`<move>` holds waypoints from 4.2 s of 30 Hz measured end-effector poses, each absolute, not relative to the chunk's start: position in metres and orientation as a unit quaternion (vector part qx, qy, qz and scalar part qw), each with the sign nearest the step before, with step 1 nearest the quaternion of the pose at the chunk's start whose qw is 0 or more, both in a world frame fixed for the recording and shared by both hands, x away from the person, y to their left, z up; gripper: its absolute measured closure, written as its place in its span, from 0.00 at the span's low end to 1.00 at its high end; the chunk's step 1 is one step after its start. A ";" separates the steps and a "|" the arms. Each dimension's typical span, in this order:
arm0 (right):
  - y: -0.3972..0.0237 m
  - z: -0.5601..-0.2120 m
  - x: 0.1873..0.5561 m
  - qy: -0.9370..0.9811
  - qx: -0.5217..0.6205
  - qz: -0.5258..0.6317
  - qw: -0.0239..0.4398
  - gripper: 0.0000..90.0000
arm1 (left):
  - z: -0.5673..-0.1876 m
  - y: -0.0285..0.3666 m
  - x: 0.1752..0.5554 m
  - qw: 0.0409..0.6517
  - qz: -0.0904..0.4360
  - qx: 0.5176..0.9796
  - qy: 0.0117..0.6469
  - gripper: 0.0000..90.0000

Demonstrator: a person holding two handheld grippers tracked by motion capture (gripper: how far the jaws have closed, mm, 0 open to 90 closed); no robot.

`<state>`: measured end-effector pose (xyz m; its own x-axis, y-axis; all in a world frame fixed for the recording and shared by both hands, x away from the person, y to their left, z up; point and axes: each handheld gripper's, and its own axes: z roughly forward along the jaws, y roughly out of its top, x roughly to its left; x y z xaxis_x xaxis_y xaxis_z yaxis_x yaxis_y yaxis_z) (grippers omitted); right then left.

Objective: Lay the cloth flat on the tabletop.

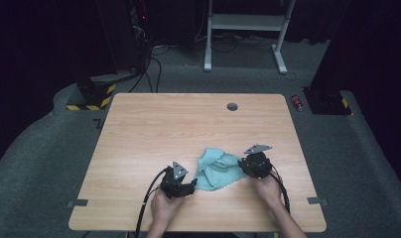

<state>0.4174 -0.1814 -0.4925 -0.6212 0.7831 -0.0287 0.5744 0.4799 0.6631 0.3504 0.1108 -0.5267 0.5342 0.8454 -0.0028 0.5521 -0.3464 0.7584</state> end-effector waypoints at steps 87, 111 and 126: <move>-0.197 -0.501 0.419 0.843 0.397 0.334 0.140 0.71 | -0.498 0.089 0.406 0.323 0.155 0.854 0.378 0.60; -0.189 -0.511 0.424 0.854 0.385 0.321 0.141 0.99 | -0.504 0.081 0.404 0.320 0.154 0.872 0.337 0.96; -0.189 -0.498 0.412 0.845 0.371 0.357 0.143 0.75 | -0.490 0.103 0.399 0.368 0.162 0.840 0.364 0.63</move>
